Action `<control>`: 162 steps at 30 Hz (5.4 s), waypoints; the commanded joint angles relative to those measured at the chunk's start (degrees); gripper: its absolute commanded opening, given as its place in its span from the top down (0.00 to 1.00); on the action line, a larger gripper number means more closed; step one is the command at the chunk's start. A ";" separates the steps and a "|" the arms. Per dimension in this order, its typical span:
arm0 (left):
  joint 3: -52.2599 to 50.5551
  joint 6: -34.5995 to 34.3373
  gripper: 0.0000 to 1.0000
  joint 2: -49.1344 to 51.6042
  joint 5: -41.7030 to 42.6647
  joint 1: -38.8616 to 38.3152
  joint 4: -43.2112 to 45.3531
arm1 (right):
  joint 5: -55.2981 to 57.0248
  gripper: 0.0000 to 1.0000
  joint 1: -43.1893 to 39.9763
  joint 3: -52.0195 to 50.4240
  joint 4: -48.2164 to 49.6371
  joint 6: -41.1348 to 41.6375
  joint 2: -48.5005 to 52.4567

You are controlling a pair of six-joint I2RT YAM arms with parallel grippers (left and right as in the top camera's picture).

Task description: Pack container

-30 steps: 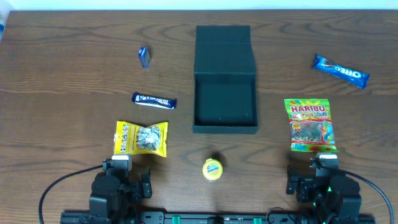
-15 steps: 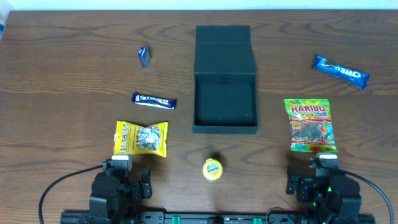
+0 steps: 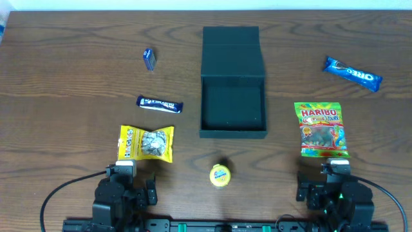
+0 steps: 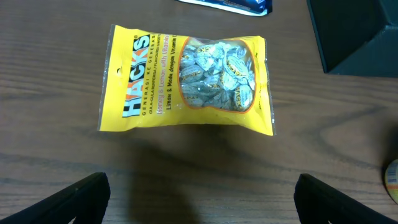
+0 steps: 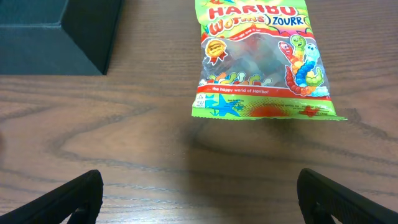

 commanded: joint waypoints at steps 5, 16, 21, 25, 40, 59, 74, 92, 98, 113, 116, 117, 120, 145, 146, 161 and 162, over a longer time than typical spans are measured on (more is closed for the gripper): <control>-1.07 -0.04 0.04 -0.42 -1.70 0.35 -2.80 | 2.38 0.01 0.63 -0.44 -0.04 -3.26 -0.33; -1.07 -0.04 0.04 -0.42 -1.70 0.35 -2.80 | 2.38 0.01 0.63 10.69 7.21 -3.28 18.51; -1.07 -0.04 0.04 -0.42 -1.70 0.35 -2.80 | 2.38 0.01 0.63 21.22 11.37 -3.28 30.95; -1.07 -0.04 0.04 -0.42 -1.70 0.35 -2.80 | 2.36 0.01 0.63 29.68 10.80 -3.23 40.68; -1.07 -0.04 0.05 -0.42 -1.73 0.35 -2.80 | 2.80 0.01 -4.70 39.65 7.06 -3.32 68.15; -1.07 -0.04 0.04 -0.42 -1.70 0.35 -2.80 | -1.97 0.01 -10.14 39.65 15.89 -9.62 93.37; -1.07 -0.04 0.04 -0.42 -1.70 0.35 -2.80 | 0.76 0.01 -10.21 39.10 17.16 -10.16 97.98; -1.07 -0.04 0.04 -0.42 -1.70 0.35 -2.80 | 2.78 0.01 -10.19 36.92 18.03 -2.49 97.98; -1.07 -0.04 0.04 -0.42 -1.70 0.35 -2.80 | 2.75 0.01 -10.01 36.30 18.03 -1.44 97.98; -1.07 -0.04 0.04 -0.42 -1.70 0.35 -2.80 | 2.78 0.41 -9.86 36.09 17.79 -1.46 97.98; -1.07 -0.04 0.05 -0.42 -1.70 0.35 -2.80 | 2.78 0.52 -9.86 36.09 17.81 -1.46 97.98; -1.07 -0.04 0.04 -0.42 -1.70 0.35 -2.80 | 2.78 0.52 -9.86 36.09 17.81 -1.46 97.98; -1.07 -0.04 0.04 -0.42 -1.70 0.35 -2.80 | 2.78 0.54 -9.86 36.09 17.81 -1.46 97.98; -1.07 -0.04 0.05 -0.42 -1.70 0.35 -2.80 | 2.80 0.99 -7.13 36.17 18.01 -1.46 94.62; -1.07 -0.04 0.04 -0.42 -1.70 0.35 -2.80 | 2.80 0.99 -6.91 36.17 18.01 -1.46 94.07; -1.07 -0.04 0.04 -0.42 -1.70 0.35 -2.80 | 2.78 0.99 2.64 46.03 1.14 10.21 76.08; -1.07 -0.04 0.04 -0.42 -1.70 0.35 -2.80 | 2.75 0.99 3.85 47.45 -0.26 11.96 75.63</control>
